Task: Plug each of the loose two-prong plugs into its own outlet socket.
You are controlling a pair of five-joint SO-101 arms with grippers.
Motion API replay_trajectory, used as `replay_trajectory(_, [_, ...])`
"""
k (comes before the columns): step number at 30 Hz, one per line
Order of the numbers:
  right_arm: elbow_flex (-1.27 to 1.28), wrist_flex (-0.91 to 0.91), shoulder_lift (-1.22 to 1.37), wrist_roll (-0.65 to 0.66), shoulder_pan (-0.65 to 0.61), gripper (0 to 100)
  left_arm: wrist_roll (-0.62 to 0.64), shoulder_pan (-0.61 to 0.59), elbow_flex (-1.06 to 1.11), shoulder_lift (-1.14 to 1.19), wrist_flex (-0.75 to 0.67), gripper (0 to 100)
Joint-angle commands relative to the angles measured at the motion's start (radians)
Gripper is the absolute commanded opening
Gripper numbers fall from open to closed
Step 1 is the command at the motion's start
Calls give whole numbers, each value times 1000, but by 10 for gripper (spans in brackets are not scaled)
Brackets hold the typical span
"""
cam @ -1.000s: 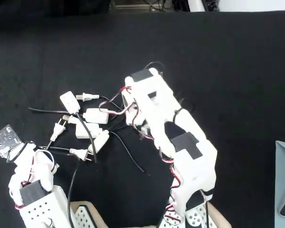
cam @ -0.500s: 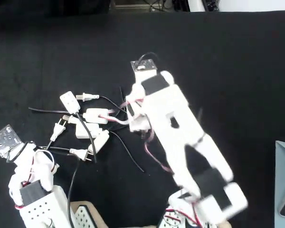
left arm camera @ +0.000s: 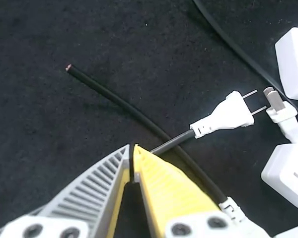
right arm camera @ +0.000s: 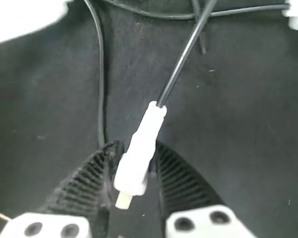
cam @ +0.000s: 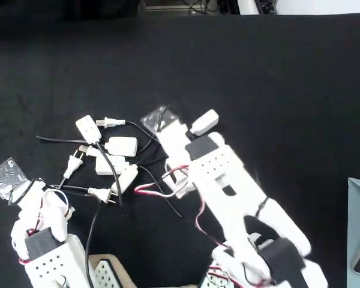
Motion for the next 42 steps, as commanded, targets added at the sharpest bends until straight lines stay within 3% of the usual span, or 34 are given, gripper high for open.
replay_trajectory(1, [10,-112,113,75,-14,11,-9,-10,-1,-6,-18,30])
replay_trajectory(8, [-96,-157,297,72,-14,19,-9,-10,-1,-6,-18,30])
replay_trajectory(13, [-191,-63,367,71,-14,147,-9,-10,-1,-6,-18,30])
replay_trajectory(15, [-229,-32,384,51,-14,156,-9,-10,-1,-6,-18,30])
replay_trajectory(32, [-266,-20,401,-43,-9,154,-9,-10,-1,-6,-18,30])
replay_trajectory(37, [-266,-28,401,-43,-9,17,-9,-10,-1,-6,-18,30])
replay_trajectory(42, [-254,-20,401,-43,-8,13,-9,-10,-1,-6,-18,30])
